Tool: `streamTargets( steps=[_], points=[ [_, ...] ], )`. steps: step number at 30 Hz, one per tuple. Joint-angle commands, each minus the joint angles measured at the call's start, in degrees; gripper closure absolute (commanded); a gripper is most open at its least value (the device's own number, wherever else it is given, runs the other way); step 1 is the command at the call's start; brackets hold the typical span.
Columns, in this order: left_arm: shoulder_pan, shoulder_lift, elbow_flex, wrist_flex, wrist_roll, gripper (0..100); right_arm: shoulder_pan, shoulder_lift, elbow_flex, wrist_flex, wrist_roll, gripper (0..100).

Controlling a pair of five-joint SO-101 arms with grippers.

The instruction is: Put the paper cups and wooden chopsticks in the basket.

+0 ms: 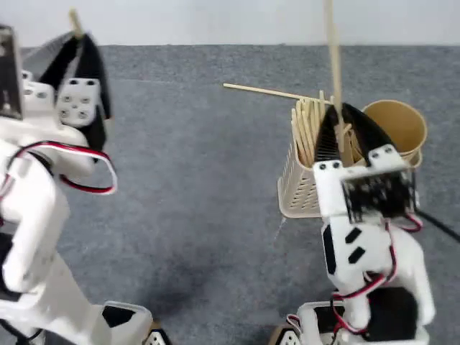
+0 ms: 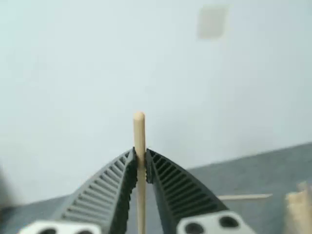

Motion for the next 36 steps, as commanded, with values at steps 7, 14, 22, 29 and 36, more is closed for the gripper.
streamTargets(
  steps=[7, 14, 22, 29, 36],
  points=[
    [12.22, -0.88, -1.63, -9.14, 13.63, 99, 7.87, -2.86, 4.31, -4.97, -16.09, 99.1],
    [16.53, -0.97, 7.52, -18.46, 21.54, 99, 8.13, -2.86, 4.4, -5.14, -22.68, 99.1],
    [19.96, -1.32, 23.87, -34.02, 22.68, 99, 11.74, -2.95, 10.2, -7.34, -23.74, 99.1],
    [22.07, -1.41, 34.59, -42.46, 22.68, 99, 11.38, -2.95, 17.49, -13.93, -23.47, 99.1],
    [24.88, -1.32, 40.66, -46.42, 22.68, 99, 11.56, -2.95, 19.87, -13.85, -23.38, 99.1]
  ],
)
